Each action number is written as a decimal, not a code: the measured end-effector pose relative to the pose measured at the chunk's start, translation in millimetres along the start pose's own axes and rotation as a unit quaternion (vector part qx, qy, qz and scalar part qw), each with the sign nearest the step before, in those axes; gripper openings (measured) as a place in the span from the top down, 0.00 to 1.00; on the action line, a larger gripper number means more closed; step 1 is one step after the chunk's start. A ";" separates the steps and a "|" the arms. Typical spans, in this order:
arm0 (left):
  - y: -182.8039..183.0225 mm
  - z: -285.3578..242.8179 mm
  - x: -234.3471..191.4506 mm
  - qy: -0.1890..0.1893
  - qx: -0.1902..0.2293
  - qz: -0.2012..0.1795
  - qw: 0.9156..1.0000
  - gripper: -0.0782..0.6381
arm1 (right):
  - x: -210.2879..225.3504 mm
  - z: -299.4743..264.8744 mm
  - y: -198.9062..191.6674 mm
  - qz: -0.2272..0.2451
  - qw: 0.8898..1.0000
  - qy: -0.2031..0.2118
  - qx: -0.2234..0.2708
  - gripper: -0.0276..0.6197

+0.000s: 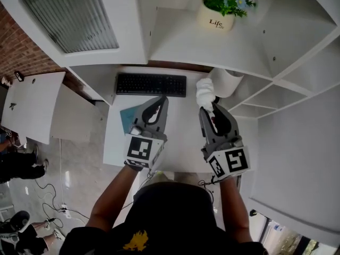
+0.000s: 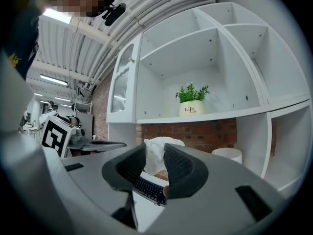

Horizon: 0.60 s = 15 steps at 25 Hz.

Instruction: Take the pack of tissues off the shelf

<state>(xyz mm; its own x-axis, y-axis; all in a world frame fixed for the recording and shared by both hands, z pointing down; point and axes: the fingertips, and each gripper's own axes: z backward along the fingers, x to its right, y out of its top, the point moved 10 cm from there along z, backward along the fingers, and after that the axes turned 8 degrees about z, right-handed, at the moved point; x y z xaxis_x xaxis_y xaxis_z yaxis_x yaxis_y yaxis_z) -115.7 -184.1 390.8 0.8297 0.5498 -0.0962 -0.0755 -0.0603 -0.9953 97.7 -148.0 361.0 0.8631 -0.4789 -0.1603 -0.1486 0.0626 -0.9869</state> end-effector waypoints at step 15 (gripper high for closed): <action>-57.8 -8.8 1.2 0.008 -0.063 0.022 0.998 0.88 | -7.4 1.0 -66.9 -0.050 0.997 0.037 -0.042 0.77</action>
<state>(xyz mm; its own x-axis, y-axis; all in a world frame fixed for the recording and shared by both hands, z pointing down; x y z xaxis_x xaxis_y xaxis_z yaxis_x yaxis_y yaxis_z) -105.5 -187.3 448.3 0.8356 0.5315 -0.1388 -0.0428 -0.1889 -0.9811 101.8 -147.8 428.2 0.8386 -0.5419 -0.0555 -0.1051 -0.0609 -0.9926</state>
